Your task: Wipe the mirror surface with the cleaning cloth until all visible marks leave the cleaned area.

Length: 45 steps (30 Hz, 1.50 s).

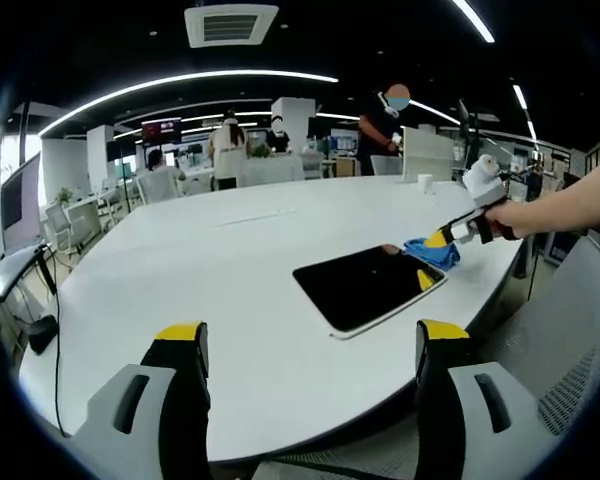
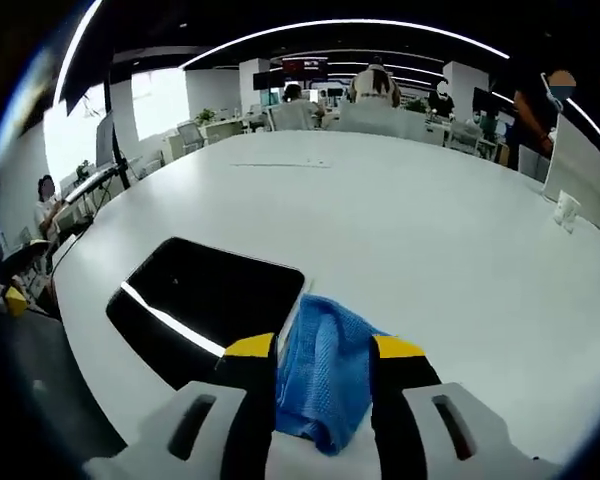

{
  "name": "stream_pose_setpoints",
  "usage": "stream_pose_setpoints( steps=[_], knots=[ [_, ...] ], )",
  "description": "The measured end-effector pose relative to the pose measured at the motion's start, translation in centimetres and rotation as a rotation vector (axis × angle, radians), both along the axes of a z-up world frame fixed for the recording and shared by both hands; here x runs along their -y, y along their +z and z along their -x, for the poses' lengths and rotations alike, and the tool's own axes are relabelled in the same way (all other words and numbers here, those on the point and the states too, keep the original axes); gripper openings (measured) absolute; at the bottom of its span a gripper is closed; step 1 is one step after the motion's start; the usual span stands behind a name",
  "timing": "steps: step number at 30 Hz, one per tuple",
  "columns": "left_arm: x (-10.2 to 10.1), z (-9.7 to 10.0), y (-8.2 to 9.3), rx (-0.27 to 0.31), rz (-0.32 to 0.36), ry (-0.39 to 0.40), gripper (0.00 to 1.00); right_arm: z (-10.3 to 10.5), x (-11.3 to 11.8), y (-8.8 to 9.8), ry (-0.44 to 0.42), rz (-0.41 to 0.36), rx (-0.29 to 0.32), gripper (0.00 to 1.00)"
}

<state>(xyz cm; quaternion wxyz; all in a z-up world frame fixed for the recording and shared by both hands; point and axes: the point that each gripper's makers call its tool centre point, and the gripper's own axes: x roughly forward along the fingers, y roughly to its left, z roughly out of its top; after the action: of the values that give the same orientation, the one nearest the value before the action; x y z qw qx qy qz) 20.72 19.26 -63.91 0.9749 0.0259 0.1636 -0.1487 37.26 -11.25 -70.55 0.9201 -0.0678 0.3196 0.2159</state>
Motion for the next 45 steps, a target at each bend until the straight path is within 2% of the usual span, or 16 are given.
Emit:
stream_pose_setpoints(
  steps=[5,12,20,23,26,29,32,34,41,44,45],
  knots=[
    [0.0,0.0,0.0,0.001,0.002,-0.001,0.85,2.1,-0.3,2.2,0.034,0.01,0.031,0.45],
    [-0.1,-0.1,0.2,0.011,0.001,0.005,0.87,5.8,-0.5,5.2,0.035,-0.046,0.058,0.52],
    [-0.1,-0.1,0.3,0.016,0.006,0.003,0.87,8.7,0.2,6.6,-0.001,-0.092,0.093,0.77],
    [-0.1,-0.1,0.3,0.02,0.007,0.004,0.87,9.7,0.5,7.0,-0.012,-0.089,0.12,0.81],
    [-0.3,-0.2,0.7,0.042,0.006,0.017,0.89,10.5,1.4,7.5,-0.064,-0.081,0.16,0.87],
    [-0.3,-0.2,0.7,0.041,0.006,0.017,0.89,11.6,1.8,7.4,-0.097,-0.091,0.166,0.9],
    [-0.3,-0.2,0.7,0.04,0.006,0.015,0.89,12.7,2.1,7.1,-0.113,-0.058,0.175,0.92],
    [-0.3,-0.2,0.7,0.04,0.007,0.014,0.89,13.4,2.0,7.0,-0.119,-0.063,0.173,0.92],
    [-0.4,-0.2,0.7,0.042,0.002,0.02,0.9,14.3,2.1,4.9,-0.167,-0.08,0.162,0.95],
    [-1.0,-0.4,1.2,0.075,-0.012,0.051,0.97,14.0,2.4,5.3,-0.182,-0.085,0.174,0.95],
    [-0.9,-0.4,1.1,0.069,-0.008,0.044,0.97,13.9,2.4,5.4,-0.186,-0.101,0.182,0.96]
  ],
)
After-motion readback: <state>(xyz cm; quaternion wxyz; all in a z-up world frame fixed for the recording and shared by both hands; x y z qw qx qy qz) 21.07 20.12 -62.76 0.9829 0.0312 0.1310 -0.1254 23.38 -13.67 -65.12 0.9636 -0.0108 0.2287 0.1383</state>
